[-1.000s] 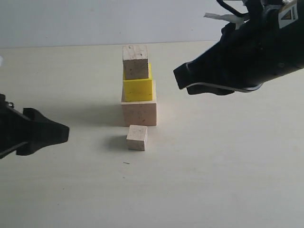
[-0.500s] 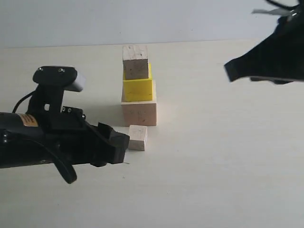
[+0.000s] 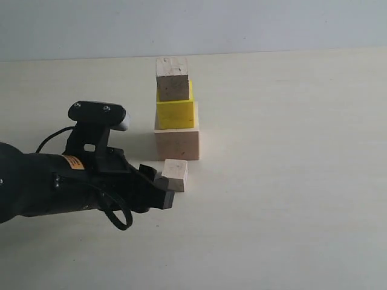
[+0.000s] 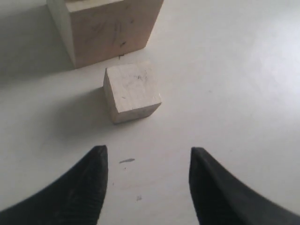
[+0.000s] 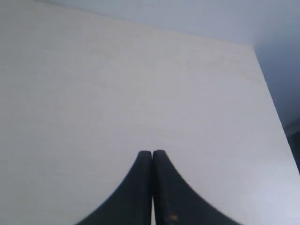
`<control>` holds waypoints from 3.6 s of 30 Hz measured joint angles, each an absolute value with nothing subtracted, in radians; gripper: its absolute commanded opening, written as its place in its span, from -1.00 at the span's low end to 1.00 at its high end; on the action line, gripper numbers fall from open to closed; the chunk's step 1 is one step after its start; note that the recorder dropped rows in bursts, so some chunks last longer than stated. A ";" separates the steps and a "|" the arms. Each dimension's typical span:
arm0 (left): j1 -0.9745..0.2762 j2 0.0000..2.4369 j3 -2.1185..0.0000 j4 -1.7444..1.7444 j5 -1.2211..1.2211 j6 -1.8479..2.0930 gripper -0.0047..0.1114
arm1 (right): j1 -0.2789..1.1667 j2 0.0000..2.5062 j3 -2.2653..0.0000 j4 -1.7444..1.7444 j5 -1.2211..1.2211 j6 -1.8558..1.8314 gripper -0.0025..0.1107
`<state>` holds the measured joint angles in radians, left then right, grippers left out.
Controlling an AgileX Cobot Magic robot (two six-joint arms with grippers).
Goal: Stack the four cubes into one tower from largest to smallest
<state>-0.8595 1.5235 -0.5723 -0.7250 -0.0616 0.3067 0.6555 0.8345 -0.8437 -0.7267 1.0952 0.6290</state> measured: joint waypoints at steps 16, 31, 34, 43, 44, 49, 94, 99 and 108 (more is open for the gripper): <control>-0.928 1.608 -0.630 -0.739 -0.173 0.301 0.05 | 0.655 0.730 -0.671 -0.457 0.831 0.517 -0.96; -0.928 1.779 -0.715 -0.742 -0.204 0.295 0.20 | 0.655 0.730 -0.671 -0.416 0.825 0.492 -0.96; -0.928 1.784 -0.715 -0.742 -0.220 0.293 0.20 | 0.655 0.730 -0.671 -0.414 0.825 0.492 -0.96; -0.928 1.763 -0.715 -0.742 -0.172 0.292 0.14 | 0.655 0.730 -0.671 -0.412 0.825 0.492 -0.96; -0.928 1.754 -0.715 -0.742 -0.158 0.294 0.14 | 0.655 0.730 -0.671 -0.412 0.825 0.492 -0.96; -0.928 1.705 -0.715 -0.742 -0.122 0.294 0.14 | 0.655 0.730 -0.671 -0.412 0.825 0.492 -0.96; -0.850 1.768 -0.716 -0.719 -0.194 0.393 0.10 | 0.655 0.730 -0.671 -0.338 0.825 0.492 -0.96; -0.850 1.790 -0.716 -0.719 -0.217 0.393 0.20 | 0.655 0.730 -0.671 -0.338 0.821 0.492 -0.96; -0.850 1.794 -0.747 -0.712 -0.215 0.393 0.22 | 0.655 0.730 -0.671 -0.338 0.809 0.492 -0.96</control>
<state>-0.8502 1.7945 -0.7473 -0.7124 -0.2151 0.3929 0.6555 0.7304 -0.6712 -0.3375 0.8090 0.4924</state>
